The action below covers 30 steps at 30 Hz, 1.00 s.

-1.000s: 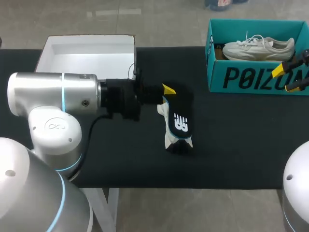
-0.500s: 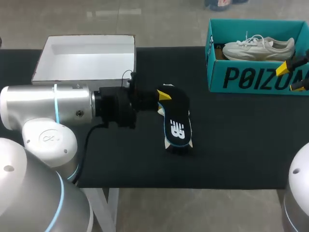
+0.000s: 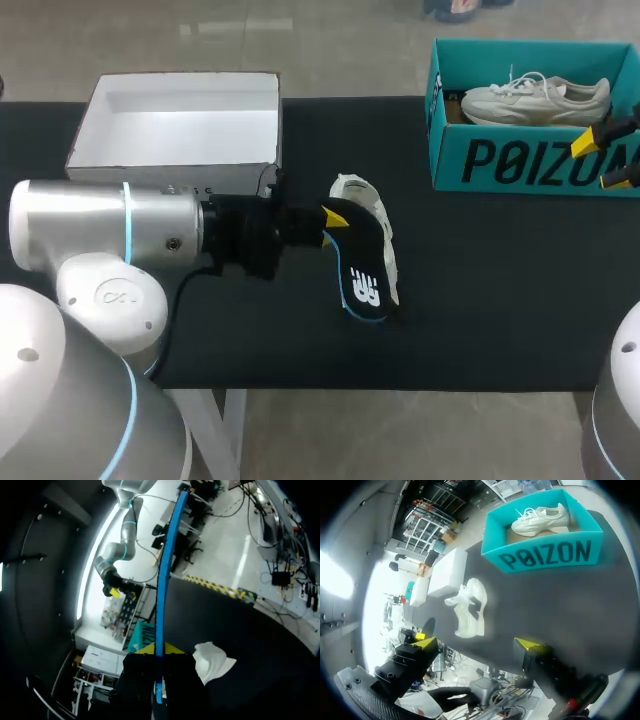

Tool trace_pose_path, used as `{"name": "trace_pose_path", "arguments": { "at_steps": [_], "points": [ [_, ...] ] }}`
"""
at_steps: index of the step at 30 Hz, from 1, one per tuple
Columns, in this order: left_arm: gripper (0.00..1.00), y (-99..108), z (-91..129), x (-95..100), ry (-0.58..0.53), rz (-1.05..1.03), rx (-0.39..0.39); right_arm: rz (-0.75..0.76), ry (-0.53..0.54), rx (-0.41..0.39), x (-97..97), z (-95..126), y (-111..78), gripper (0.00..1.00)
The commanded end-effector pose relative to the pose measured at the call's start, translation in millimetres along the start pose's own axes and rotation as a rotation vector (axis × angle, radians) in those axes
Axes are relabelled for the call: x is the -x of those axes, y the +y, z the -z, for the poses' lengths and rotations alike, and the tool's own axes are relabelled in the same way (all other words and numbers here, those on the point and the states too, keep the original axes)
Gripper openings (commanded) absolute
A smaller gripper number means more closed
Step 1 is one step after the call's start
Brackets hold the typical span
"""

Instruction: Take the shoe out of the shoebox, open the shoe tongue, remove and reinsert the insole, then place the shoe into the shoebox

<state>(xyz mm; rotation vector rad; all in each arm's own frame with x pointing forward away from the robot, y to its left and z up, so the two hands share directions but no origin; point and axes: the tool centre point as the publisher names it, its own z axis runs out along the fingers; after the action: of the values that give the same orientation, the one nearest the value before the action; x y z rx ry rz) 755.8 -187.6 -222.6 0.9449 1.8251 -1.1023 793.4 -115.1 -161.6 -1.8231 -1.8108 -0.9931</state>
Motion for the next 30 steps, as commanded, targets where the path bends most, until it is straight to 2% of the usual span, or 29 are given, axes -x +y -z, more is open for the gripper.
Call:
{"name": "trace_pose_path", "arguments": {
  "at_steps": [1,4,10,13,30],
  "points": [
    [0.0,25.0,-39.7,-13.2,0.21,0.037,0.116,-0.001,-0.003,0.001,-0.3,0.8,-1.8,1.0],
    [0.0,32.8,-46.9,-25.7,0.251,0.038,0.148,-0.001,-0.003,0.001,-0.3,0.8,-1.8,1.0],
    [0.0,38.5,-61.6,-35.4,0.295,0.008,0.18,-0.001,-0.003,0.001,-0.3,0.8,-1.8,1.0],
    [0.0,37.9,-64.4,-32.9,0.326,-0.002,0.198,-0.001,-0.003,0.001,-0.3,0.8,-1.8,1.0],
    [0.0,37.9,-65.0,-33.0,0.338,0.0,0.191,-0.001,-0.003,0.001,-0.3,0.8,-1.8,1.0]
  ]
}}
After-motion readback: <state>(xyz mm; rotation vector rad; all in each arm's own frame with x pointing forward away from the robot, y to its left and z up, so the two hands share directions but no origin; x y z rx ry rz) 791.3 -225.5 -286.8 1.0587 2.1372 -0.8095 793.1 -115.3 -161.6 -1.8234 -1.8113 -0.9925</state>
